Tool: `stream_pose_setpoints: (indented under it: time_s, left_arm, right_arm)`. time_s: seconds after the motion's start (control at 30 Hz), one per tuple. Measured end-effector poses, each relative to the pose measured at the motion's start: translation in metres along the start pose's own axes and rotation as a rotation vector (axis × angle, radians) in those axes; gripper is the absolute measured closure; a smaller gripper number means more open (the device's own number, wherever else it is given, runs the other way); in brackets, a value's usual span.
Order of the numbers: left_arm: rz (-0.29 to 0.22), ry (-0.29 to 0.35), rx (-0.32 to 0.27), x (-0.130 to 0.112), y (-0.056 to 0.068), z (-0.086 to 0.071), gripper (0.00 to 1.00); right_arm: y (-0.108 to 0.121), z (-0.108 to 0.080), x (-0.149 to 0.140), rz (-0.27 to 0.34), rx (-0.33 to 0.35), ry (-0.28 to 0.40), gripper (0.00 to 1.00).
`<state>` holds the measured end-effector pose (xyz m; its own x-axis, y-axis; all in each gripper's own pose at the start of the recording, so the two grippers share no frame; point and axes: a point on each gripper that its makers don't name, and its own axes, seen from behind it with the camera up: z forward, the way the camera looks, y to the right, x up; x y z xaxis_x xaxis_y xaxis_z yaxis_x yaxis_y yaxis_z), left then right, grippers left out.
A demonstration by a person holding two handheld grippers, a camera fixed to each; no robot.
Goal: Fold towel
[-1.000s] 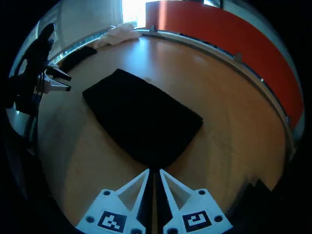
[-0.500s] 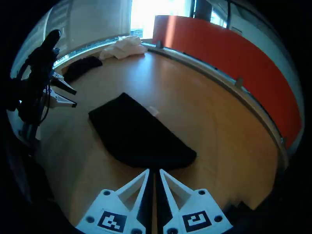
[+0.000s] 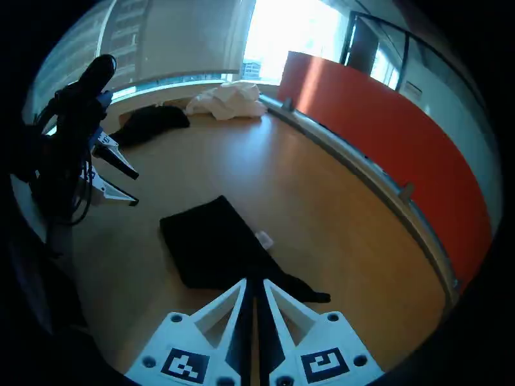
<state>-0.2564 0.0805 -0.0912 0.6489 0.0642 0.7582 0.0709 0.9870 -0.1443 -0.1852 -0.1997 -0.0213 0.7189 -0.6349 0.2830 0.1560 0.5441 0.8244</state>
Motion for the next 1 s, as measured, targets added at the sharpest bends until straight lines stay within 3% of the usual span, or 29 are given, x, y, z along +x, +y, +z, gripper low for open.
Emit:
stream_pose_setpoints:
  time_s: [0.3, 0.67, 0.8, 1.0]
  left_arm:
    - [-0.039, 0.028, 0.008, 0.005, -0.008, -0.019, 0.06]
    - [-0.142, 0.071, 0.036, 0.004, -0.026, -0.043, 0.06]
    - [-0.175, 0.072, 0.048, -0.003, -0.031, -0.045, 0.06]
    - [-0.204, 0.065, 0.059, -0.013, -0.034, -0.044, 0.07]
  right_arm:
    - [-0.018, 0.019, 0.025, -0.101, 0.065, -0.008, 0.97]
    - [-0.077, 0.076, 0.054, -0.255, 0.207, -0.056, 0.97]
    - [-0.105, 0.103, 0.054, -0.269, 0.26, -0.076, 0.97]
    - [-0.13, 0.133, 0.031, -0.233, 0.322, -0.141, 0.97]
